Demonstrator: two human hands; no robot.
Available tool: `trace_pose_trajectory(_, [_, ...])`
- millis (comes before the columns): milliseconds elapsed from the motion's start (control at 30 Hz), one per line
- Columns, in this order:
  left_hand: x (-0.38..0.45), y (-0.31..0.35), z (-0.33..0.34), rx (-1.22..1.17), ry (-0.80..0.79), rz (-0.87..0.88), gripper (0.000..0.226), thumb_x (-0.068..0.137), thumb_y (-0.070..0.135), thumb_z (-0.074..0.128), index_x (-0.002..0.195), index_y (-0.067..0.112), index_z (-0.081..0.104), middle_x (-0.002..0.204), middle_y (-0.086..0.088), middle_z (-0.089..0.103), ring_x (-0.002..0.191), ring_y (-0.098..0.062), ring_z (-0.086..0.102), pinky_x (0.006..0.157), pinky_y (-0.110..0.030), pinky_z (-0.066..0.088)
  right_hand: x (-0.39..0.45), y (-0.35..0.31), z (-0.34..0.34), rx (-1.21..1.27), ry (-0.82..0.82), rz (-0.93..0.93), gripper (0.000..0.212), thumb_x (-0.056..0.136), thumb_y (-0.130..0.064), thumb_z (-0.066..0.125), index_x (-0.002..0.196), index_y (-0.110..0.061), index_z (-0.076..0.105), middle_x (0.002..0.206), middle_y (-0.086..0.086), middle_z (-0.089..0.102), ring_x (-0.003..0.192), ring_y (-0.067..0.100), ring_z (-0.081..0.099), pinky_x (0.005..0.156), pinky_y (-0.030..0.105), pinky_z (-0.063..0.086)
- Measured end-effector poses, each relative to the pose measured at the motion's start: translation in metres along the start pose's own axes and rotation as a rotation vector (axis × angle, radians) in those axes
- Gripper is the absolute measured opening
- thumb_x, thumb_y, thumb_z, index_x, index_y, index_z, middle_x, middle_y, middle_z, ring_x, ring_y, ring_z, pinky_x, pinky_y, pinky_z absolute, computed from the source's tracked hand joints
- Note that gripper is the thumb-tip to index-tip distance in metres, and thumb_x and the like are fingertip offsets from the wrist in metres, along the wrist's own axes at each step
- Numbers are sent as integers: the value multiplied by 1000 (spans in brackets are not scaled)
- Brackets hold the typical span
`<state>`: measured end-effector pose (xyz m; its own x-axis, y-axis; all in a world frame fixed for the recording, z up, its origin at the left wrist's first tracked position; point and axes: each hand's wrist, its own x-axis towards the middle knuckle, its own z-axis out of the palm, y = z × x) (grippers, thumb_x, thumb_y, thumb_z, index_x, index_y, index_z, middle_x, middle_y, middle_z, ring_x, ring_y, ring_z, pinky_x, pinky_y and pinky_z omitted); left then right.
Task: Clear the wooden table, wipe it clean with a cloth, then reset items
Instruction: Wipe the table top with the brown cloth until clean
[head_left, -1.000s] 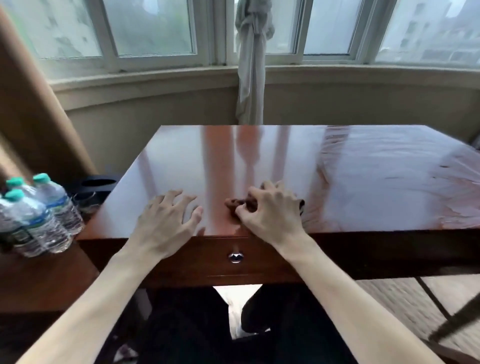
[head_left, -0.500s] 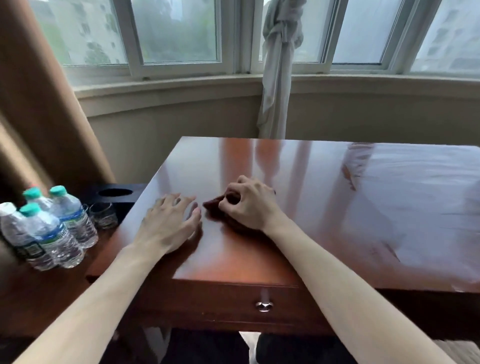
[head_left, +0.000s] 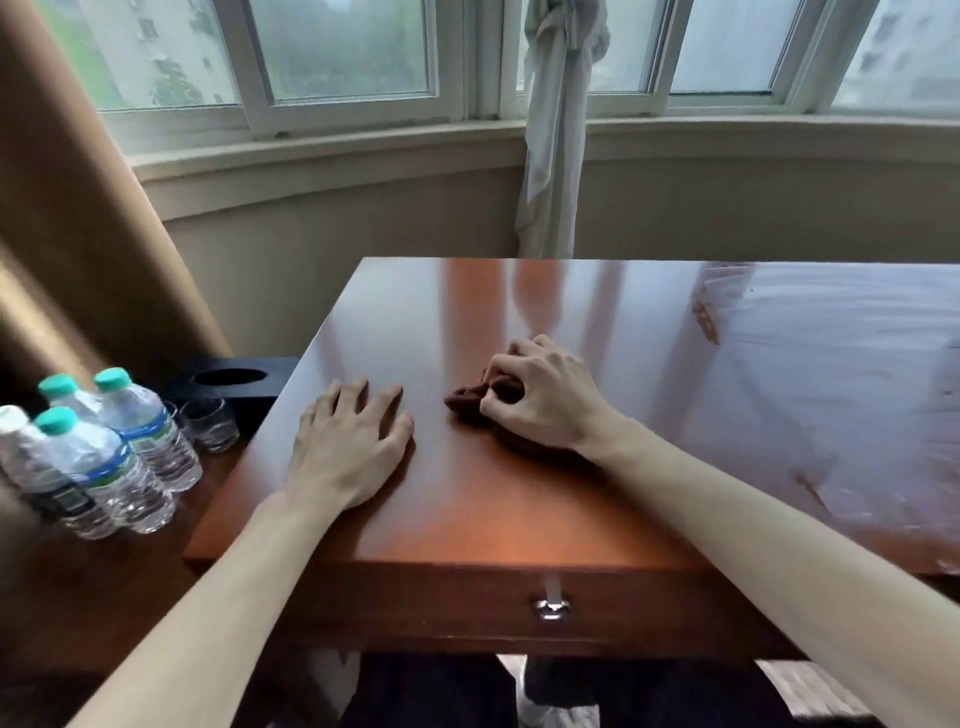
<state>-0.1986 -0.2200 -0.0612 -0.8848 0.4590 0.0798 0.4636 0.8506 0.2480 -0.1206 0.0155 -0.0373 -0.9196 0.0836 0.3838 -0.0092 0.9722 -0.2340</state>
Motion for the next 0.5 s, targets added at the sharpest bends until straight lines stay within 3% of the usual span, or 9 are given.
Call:
trace_pose_trajectory(133, [-14,-12,-19,-182,16,93,52,101,50,42,149,30,46,161,-2,34,149,-23,26,123,-41,19,-73,-60,-12,116,13,-171,30,78,-52,56,91,-31,74,90,-12,60,88,17,53,72,29,44])
trace_pose_trajectory(233, [-49,-27,-35,-186,117,118,60,91,55,35,139,28,58,152,3,47,142,-18,37,119,-37,27,-65,-96,1,174,-9,-207,32,77,-54,53,87,-32,75,84,-12,60,85,17,54,70,30,46])
trace_pose_trajectory(433, [-102,-69,-19,-98,226,42,54,96,46,31,138,26,60,147,5,52,139,-17,42,108,-46,43,-21,-147,32,35,89,29,37,84,-57,60,85,-23,73,91,1,64,93,32,56,73,37,39])
trace_pose_trajectory(500, [-103,-67,-16,-82,270,27,51,96,42,31,136,31,61,145,7,55,137,-16,45,103,-47,48,-42,-159,31,65,149,8,36,83,-57,59,81,-23,71,88,1,62,89,31,55,74,38,43])
